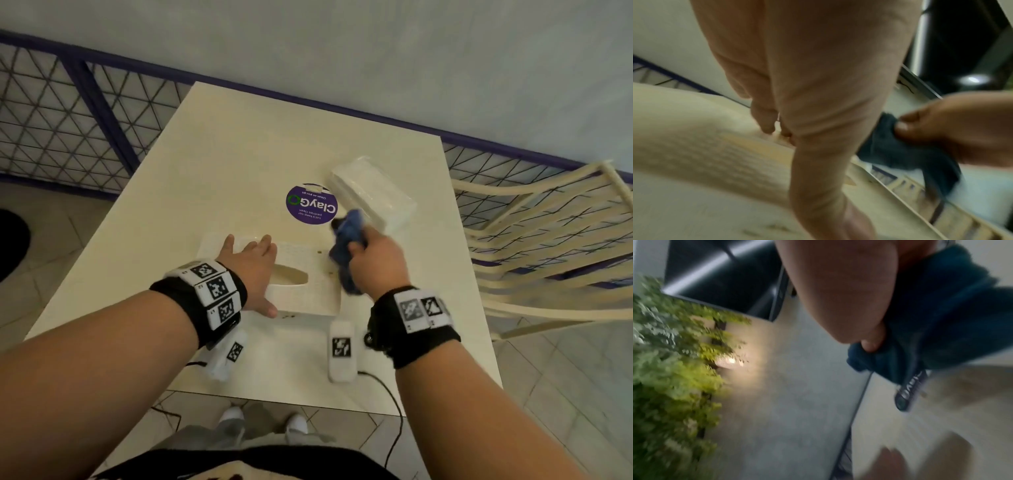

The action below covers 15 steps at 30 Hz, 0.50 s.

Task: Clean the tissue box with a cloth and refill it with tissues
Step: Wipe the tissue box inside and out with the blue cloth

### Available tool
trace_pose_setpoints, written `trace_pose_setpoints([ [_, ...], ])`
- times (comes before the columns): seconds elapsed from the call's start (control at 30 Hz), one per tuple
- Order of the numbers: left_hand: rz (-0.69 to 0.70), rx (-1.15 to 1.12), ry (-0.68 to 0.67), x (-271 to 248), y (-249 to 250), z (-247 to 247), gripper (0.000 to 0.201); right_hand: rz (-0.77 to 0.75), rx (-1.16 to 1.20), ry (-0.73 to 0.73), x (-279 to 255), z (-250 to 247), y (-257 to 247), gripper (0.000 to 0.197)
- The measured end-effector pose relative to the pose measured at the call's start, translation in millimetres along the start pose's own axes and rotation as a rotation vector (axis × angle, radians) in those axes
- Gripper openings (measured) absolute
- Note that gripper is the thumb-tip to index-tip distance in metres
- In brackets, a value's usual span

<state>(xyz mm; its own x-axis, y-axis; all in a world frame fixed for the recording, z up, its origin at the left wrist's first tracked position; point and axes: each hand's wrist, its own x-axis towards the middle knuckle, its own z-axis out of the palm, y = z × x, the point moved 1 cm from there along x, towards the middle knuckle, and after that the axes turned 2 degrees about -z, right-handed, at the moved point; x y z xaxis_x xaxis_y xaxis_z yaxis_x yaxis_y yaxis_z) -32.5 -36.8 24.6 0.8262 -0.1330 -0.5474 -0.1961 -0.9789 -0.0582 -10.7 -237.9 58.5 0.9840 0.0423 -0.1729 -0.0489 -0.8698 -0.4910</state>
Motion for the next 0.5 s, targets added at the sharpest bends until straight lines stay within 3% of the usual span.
trace_pose_setpoints([
  [0.07,0.000,-0.064,-0.006,2,-4,2,0.120,-0.059,-0.274,-0.338,-12,37,0,0.051],
  [0.1,0.003,-0.087,-0.018,3,-6,3,0.120,-0.066,-0.361,-0.439,-16,53,2,0.059],
  [0.23,0.013,-0.080,-0.056,6,-6,2,0.121,-0.057,-0.409,-0.419,-4,71,-5,0.065],
  [0.37,0.005,0.023,-0.034,5,-8,1,0.117,-0.158,-0.452,-0.405,17,69,-16,0.062],
  [0.5,0.003,0.053,-0.006,4,-9,5,0.116,-0.135,-0.534,-0.424,-3,58,-3,0.068],
])
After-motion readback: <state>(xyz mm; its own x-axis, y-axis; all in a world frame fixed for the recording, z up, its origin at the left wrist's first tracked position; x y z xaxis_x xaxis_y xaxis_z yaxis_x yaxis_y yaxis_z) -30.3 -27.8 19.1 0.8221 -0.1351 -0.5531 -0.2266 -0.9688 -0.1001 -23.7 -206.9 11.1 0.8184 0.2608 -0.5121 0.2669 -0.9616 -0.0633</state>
